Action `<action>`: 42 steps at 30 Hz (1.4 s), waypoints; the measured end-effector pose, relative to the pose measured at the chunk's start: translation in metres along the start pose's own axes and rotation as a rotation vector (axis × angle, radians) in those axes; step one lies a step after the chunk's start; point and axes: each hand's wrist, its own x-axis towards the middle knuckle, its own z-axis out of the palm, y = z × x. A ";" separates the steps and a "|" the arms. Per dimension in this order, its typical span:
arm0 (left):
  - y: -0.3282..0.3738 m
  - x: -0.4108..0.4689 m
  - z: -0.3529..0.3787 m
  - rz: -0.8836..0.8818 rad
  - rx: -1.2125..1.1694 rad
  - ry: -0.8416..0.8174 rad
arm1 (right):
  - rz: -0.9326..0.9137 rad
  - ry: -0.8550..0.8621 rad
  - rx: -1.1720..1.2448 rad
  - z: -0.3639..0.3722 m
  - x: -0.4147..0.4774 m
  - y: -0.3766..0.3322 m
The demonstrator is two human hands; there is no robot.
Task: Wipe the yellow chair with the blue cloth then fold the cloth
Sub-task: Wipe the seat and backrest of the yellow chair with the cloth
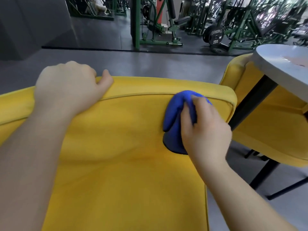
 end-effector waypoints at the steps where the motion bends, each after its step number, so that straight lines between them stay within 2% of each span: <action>1: 0.001 -0.001 -0.001 0.009 -0.006 0.001 | -0.041 -0.054 -0.038 0.007 -0.004 0.000; 3: 0.003 -0.001 -0.003 0.020 -0.011 0.005 | -0.139 -0.231 -0.102 0.029 -0.039 0.006; 6: 0.007 -0.003 -0.005 0.029 -0.006 0.007 | -0.170 -0.589 -0.163 0.053 -0.094 0.012; 8: 0.009 -0.002 -0.005 0.024 -0.008 0.006 | -0.107 -0.712 -0.208 0.058 -0.093 0.007; 9: 0.010 -0.002 -0.005 0.017 -0.008 0.006 | -0.071 -0.710 -0.215 0.052 -0.084 0.004; 10: 0.009 -0.003 -0.005 0.014 -0.011 0.007 | -0.044 -0.641 -0.165 0.041 -0.073 0.000; 13: 0.004 -0.003 -0.003 0.001 -0.012 0.017 | -0.024 -0.126 0.039 0.005 -0.022 -0.016; 14: 0.003 -0.003 -0.003 0.005 -0.012 0.019 | -0.009 -0.006 0.062 0.005 -0.008 -0.015; 16: 0.004 -0.003 -0.003 0.016 -0.024 0.016 | -0.029 0.042 -0.019 0.018 0.003 -0.016; 18: 0.003 -0.002 -0.003 0.023 -0.028 0.023 | -0.147 -0.130 -0.100 0.044 -0.028 -0.010; 19: 0.002 -0.002 -0.003 0.026 -0.026 0.029 | -0.184 -0.273 -0.127 0.053 -0.052 -0.006; 21: 0.003 -0.005 -0.004 0.034 -0.039 0.040 | -0.224 -0.674 -0.233 0.060 -0.095 0.000; 23: 0.006 -0.004 -0.003 0.030 -0.054 0.039 | -0.092 -0.930 -0.283 0.060 -0.092 0.000; 25: 0.007 -0.003 -0.003 0.013 -0.050 0.029 | 0.032 -1.002 -0.186 0.052 -0.063 -0.002; 26: 0.006 -0.003 -0.003 0.008 -0.053 0.026 | 0.055 -0.938 -0.141 0.040 -0.047 -0.003; 27: 0.005 -0.003 -0.003 0.002 -0.057 0.026 | 0.014 -0.750 -0.102 0.027 -0.032 -0.005; 29: 0.002 -0.003 -0.003 -0.008 -0.061 0.023 | -0.074 -0.236 -0.031 -0.005 -0.005 -0.010; 30: 0.002 -0.004 -0.003 -0.007 -0.067 0.017 | -0.106 -0.031 0.002 -0.014 0.003 -0.006; 31: 0.004 -0.004 -0.004 -0.005 -0.073 0.014 | -0.091 0.075 0.017 -0.016 0.009 0.000; 32: 0.005 -0.003 -0.004 -0.004 -0.074 0.012 | -0.065 0.083 0.009 -0.010 0.012 0.008; 34: 0.008 -0.002 -0.005 0.001 -0.073 0.008 | -0.126 -0.035 -0.084 0.007 -0.003 0.026; 37: 0.010 0.000 -0.004 0.007 -0.067 0.007 | -0.209 -0.421 -0.165 0.028 -0.071 0.056; 39: 0.012 0.001 -0.003 0.018 -0.072 0.002 | -0.077 -0.645 -0.226 0.029 -0.095 0.066; 42: 0.010 0.002 -0.001 0.004 -0.049 0.000 | 0.144 -0.849 -0.230 0.025 -0.070 0.058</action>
